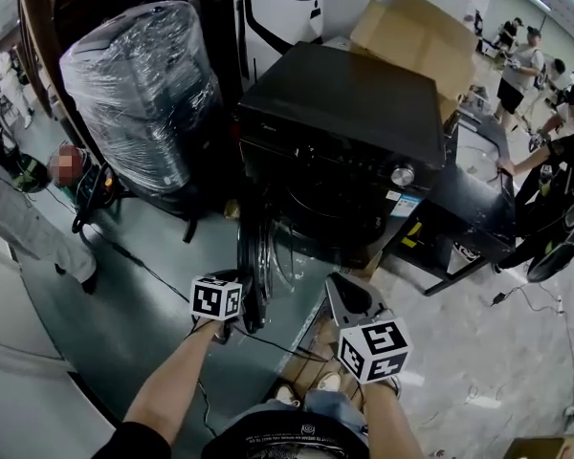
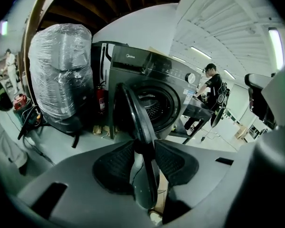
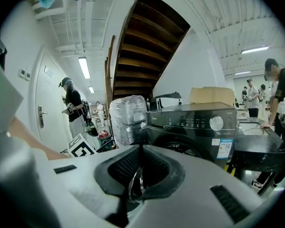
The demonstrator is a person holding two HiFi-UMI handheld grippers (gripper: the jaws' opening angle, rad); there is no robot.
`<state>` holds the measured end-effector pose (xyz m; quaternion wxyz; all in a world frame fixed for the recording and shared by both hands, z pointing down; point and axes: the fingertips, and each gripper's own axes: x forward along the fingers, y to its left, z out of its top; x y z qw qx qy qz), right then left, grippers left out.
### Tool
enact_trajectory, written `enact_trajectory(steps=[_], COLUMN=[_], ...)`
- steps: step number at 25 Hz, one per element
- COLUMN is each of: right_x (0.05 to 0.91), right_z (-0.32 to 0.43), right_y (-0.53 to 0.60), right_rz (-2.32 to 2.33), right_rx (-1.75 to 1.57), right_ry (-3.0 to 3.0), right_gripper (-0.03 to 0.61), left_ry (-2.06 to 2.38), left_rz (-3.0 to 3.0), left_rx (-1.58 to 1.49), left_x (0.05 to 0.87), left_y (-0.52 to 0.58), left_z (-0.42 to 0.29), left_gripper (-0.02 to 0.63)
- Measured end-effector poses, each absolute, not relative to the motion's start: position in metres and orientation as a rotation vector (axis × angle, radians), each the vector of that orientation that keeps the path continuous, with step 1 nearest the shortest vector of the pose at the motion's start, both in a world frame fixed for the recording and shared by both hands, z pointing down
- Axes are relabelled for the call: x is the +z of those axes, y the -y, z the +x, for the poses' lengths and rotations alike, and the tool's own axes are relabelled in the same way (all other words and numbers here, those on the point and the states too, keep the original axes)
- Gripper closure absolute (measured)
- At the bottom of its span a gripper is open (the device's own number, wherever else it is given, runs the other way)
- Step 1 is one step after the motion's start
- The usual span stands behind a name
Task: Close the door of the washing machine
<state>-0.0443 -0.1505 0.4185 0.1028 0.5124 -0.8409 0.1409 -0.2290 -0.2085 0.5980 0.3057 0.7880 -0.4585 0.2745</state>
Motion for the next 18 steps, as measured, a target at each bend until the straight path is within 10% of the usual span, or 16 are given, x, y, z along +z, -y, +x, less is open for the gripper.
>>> enact_trajectory(steps=[18], right_x=[0.431], right_z=[0.018], right_y=[0.158], right_rz=[1.64], right_rx=[0.479], right_ry=[2.412], right_gripper=[0.555], left_ry=[1.223], left_rz=[1.956], left_rx=[0.605], left_x=[0.599], left_y=[0.226], left_z=[-0.129], left_gripper=[0.443])
